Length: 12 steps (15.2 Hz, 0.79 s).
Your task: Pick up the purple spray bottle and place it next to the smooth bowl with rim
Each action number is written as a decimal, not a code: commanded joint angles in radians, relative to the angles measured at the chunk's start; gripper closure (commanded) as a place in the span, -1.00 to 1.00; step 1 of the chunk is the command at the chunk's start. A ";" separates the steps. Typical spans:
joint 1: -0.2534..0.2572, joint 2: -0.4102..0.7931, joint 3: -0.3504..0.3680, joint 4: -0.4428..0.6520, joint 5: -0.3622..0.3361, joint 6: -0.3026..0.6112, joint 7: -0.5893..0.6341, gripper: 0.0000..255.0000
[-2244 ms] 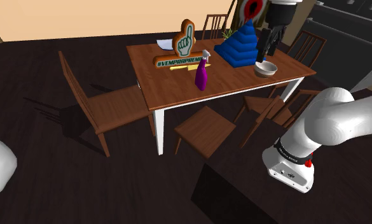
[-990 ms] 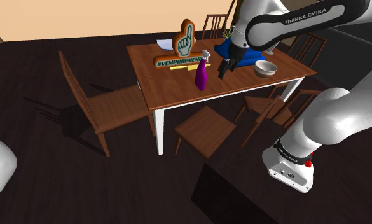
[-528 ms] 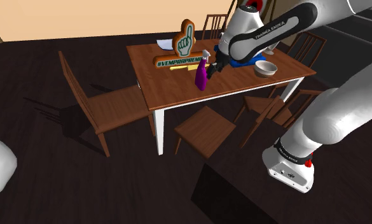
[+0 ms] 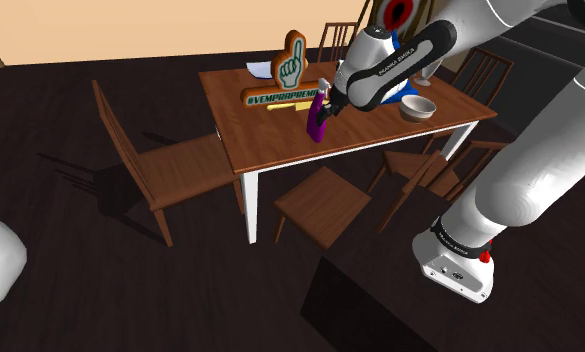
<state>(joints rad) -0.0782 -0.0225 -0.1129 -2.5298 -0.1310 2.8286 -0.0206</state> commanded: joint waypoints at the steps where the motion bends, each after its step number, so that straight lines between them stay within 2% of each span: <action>1: 0.000 0.034 0.000 0.007 0.000 0.028 0.002 -1.00; 10: 0.000 0.060 -0.001 0.012 0.002 0.048 0.001 -1.00; 11: 0.000 0.060 -0.001 0.012 0.002 0.048 0.001 1.00; 12: 0.000 0.060 -0.001 0.012 0.002 0.048 0.001 1.00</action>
<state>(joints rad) -0.0785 0.0368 -0.1133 -2.5174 -0.1287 2.8769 -0.0197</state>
